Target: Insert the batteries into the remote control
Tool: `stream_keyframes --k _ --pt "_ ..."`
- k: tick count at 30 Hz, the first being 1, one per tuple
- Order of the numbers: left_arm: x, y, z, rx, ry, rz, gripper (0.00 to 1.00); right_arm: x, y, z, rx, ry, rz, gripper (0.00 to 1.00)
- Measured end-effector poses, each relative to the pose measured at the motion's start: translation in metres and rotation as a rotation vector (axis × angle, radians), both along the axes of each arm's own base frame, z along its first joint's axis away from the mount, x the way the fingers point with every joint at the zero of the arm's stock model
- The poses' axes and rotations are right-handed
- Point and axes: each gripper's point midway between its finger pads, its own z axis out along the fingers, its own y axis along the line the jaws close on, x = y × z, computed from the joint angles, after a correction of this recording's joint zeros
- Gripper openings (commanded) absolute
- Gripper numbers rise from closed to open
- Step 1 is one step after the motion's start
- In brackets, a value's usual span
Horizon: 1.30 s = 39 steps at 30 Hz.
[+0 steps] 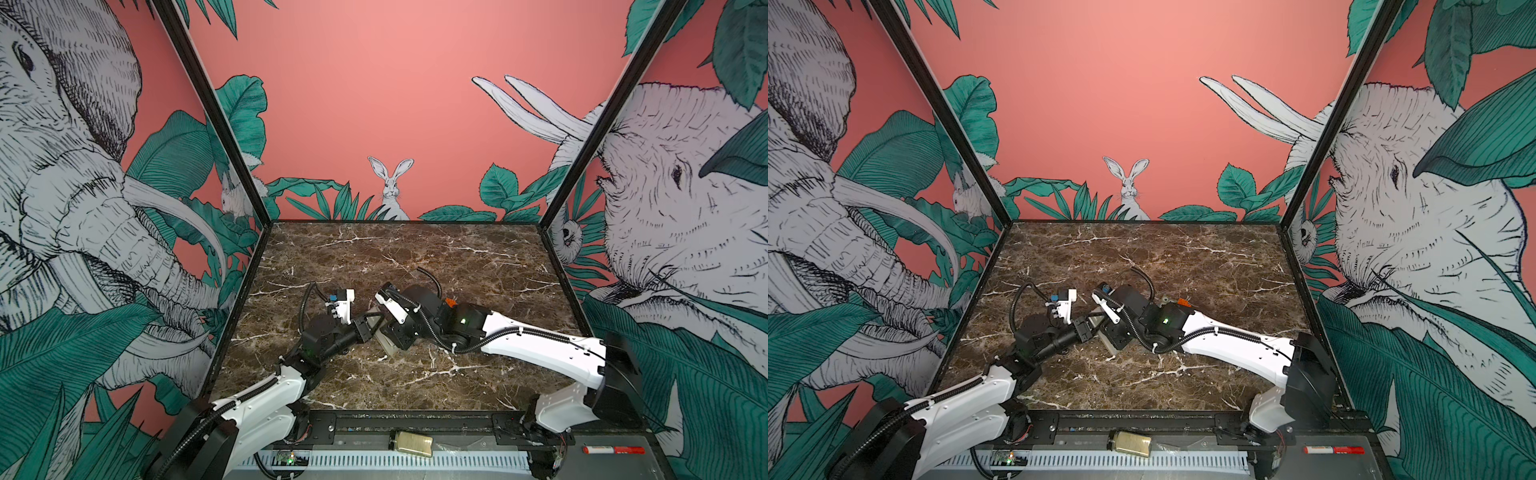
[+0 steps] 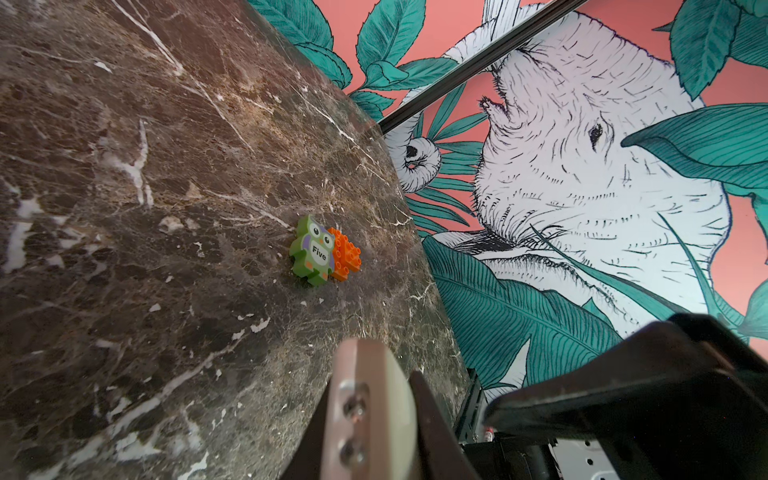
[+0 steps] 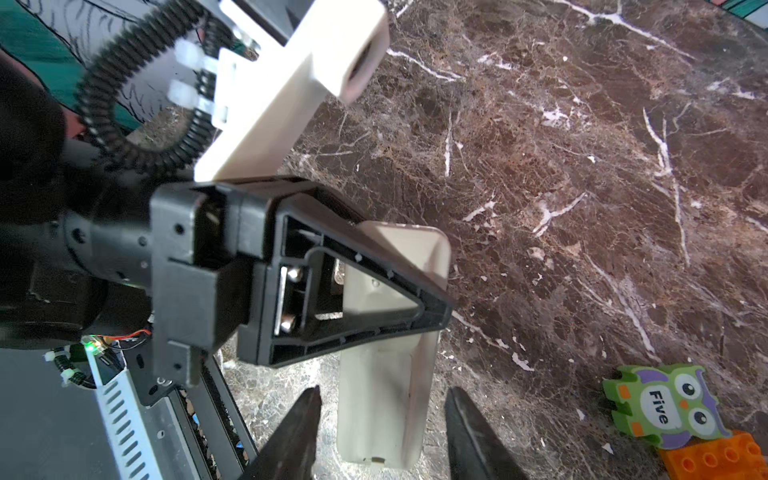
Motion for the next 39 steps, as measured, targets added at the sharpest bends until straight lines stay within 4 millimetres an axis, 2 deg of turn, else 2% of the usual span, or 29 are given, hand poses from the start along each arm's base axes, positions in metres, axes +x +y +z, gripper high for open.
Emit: stream_keyframes --k 5,15,39 --pt "-0.002 0.0 0.005 -0.008 -0.012 -0.007 0.0 -0.005 -0.011 0.001 -0.002 -0.002 -0.005 0.49" --pt "-0.007 0.002 0.009 -0.008 -0.016 -0.011 0.0 -0.011 -0.029 -0.03 -0.074 0.039 -0.027 0.49" --pt "-0.007 0.003 0.013 -0.015 -0.025 -0.011 0.0 -0.011 -0.03 -0.035 -0.074 0.045 -0.032 0.49"
